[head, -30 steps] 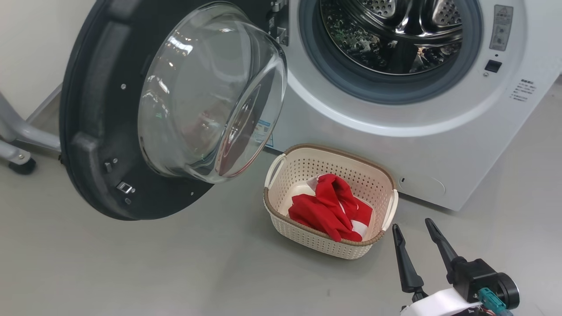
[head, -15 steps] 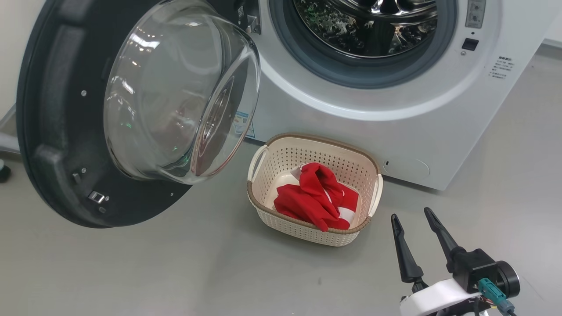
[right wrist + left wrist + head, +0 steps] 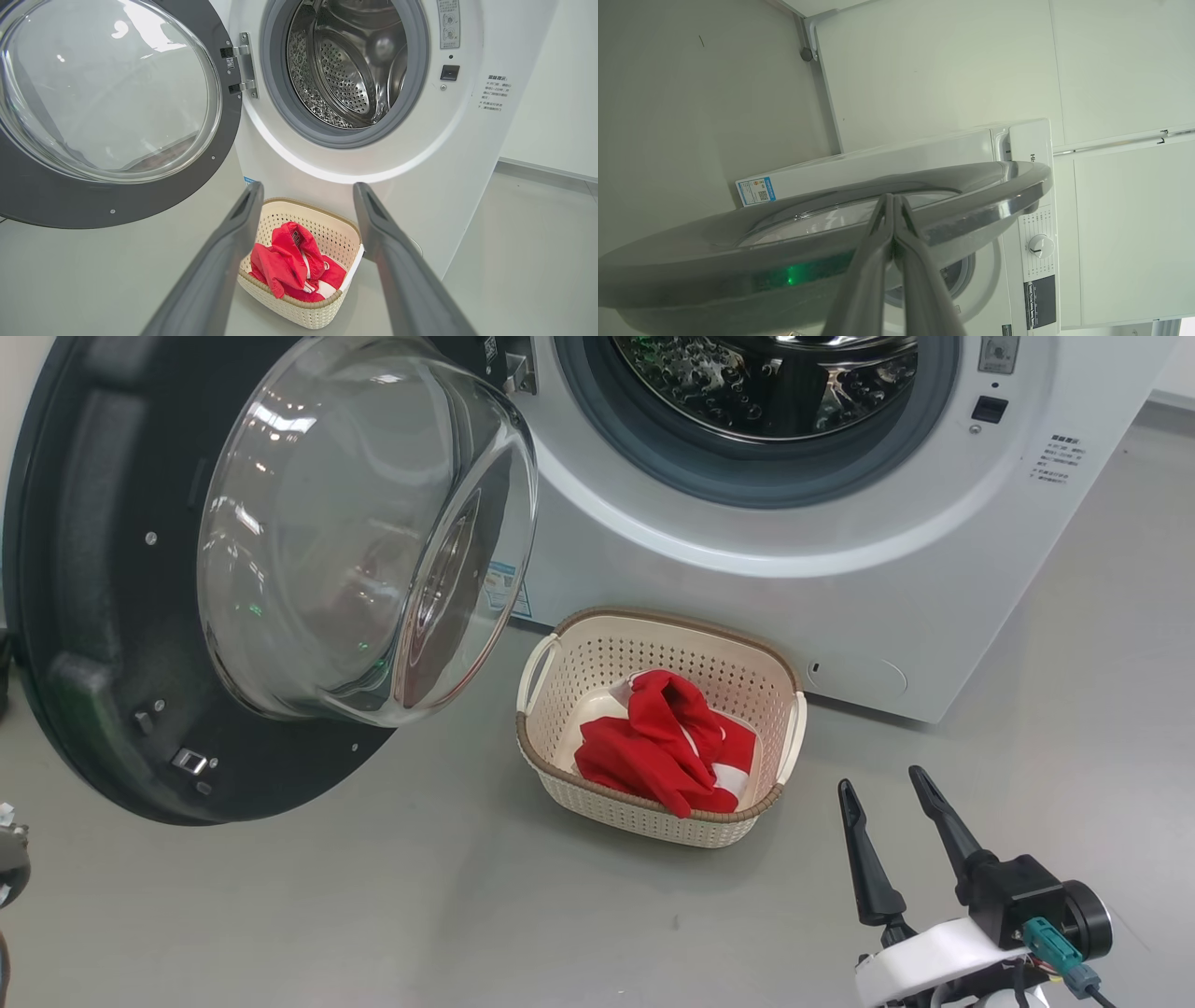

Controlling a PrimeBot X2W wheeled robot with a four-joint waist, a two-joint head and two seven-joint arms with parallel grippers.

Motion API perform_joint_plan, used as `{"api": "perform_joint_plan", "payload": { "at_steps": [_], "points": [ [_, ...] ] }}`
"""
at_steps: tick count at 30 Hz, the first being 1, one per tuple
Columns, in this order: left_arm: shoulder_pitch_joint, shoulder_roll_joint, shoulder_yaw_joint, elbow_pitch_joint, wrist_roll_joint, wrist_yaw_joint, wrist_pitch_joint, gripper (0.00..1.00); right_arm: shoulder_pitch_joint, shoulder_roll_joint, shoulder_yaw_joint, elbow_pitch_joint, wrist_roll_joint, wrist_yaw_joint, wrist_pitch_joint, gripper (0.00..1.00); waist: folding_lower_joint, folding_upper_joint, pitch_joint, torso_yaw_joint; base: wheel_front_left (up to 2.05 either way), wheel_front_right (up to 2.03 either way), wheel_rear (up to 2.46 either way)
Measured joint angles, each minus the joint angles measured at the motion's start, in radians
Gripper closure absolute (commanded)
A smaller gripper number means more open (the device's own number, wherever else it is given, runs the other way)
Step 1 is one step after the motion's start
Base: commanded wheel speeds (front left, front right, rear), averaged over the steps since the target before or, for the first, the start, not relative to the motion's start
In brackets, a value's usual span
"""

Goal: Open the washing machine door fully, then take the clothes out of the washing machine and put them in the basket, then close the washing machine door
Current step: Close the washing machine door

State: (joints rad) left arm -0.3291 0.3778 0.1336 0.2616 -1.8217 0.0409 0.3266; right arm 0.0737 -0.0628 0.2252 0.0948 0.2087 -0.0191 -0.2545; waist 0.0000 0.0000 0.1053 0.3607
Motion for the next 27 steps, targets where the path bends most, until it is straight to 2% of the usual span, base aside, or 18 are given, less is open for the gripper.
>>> {"api": "perform_joint_plan", "payload": {
  "at_steps": [16,27],
  "points": [
    [-0.002,0.014,-0.038,0.024,-0.02,-0.088,0.142,1.0,-0.006,0.0,-0.005,0.004,0.0,-0.001,0.0,0.0,0.0,0.0,0.002,0.002,0.0,0.0,0.0],
    [0.029,0.002,-0.082,0.001,-0.046,-0.122,0.249,1.0,-0.009,-0.003,-0.001,0.009,-0.007,-0.001,0.0,0.0,0.0,0.0,-0.007,0.003,0.0,0.0,0.0]
  ]
}}
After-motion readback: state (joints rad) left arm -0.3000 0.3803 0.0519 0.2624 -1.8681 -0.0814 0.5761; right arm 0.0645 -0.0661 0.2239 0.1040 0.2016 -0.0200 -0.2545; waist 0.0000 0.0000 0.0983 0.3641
